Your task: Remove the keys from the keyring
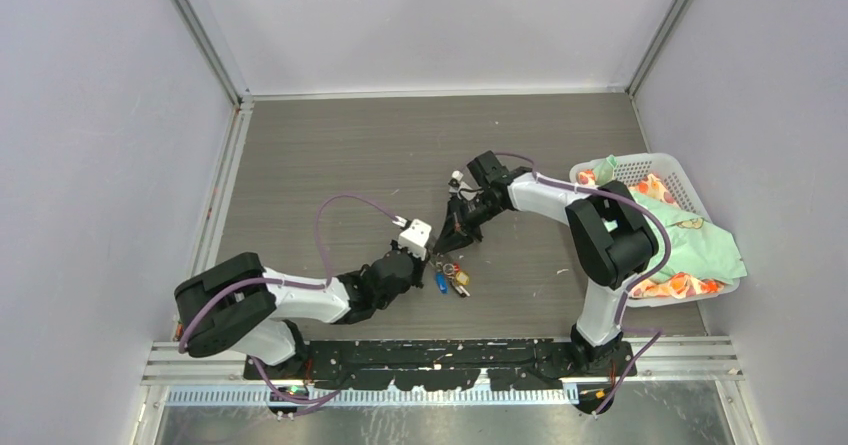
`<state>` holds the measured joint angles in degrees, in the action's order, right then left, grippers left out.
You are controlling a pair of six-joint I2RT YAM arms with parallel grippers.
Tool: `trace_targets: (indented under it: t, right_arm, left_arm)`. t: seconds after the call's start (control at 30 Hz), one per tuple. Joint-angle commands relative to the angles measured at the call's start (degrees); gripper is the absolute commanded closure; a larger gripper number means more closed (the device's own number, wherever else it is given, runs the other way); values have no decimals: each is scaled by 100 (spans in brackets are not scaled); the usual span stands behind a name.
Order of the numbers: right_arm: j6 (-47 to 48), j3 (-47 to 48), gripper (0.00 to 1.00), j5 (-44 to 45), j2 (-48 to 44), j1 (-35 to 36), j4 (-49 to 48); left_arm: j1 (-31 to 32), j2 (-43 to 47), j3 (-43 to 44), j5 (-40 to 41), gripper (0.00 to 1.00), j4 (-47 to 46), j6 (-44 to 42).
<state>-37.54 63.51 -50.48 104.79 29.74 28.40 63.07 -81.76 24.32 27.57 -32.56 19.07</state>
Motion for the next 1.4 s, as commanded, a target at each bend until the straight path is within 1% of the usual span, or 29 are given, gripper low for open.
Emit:
trace_targets:
  t: [0.0,0.1,0.13,0.23,0.37,0.53,0.63,0.8,0.87,1.0,1.03,1.2,1.27,1.37]
  right_arm:
    - [225,382,99,-521,54,236,119]
    - [281,412,99,-543,69,261,153]
    - [311,427,99,-538,74,261,186]
    - [445,505,99,-474,142,265,344]
    - [430,494,99,-504,242,290,210]
    - [496,505,99,-588,335,375,172]
    - [647,522,99,-668,323,500,314]
    - [882,451,99,-735,298,691,482]
    - [988,408,99,-715,258,721,597]
    - [1135,349,99,-716,175,743,702]
    - [1178,364,99,-689,185,762,761]
    - [1551,641,99,-441,386,915,1250]
    - [1559,675,99,-400,422,932,1260]
    - [1551,678,99,-295,382,928,1257]
  left_arm:
    - [-262,265,-314,-417,100,-991,-461]
    - [-313,383,-608,-1223,100,-1873,-935]
    - [-313,436,-672,-1435,100,-1996,-1029]
    - [-313,709,-761,-2101,100,-1975,-1159]
    - [-313,953,-860,-2698,100,-1856,-1188]
    - [-305,1083,-945,-2731,100,-1733,-1160]
    - [-305,1141,-853,-2424,100,-1338,-1201]
    - [-304,1239,-801,-2153,100,-1217,-1248]
    - [-304,1334,-675,-1803,100,-815,-1179]
    - [-312,1528,-575,-780,100,-16,-1070]
    - [-313,1571,-583,-716,100,79,-1064]
    - [-307,1604,-651,-1310,100,-21,-960]
    - [-304,1578,-665,-1606,100,-60,-960]
    - [-305,1600,-589,-1799,100,226,-922]
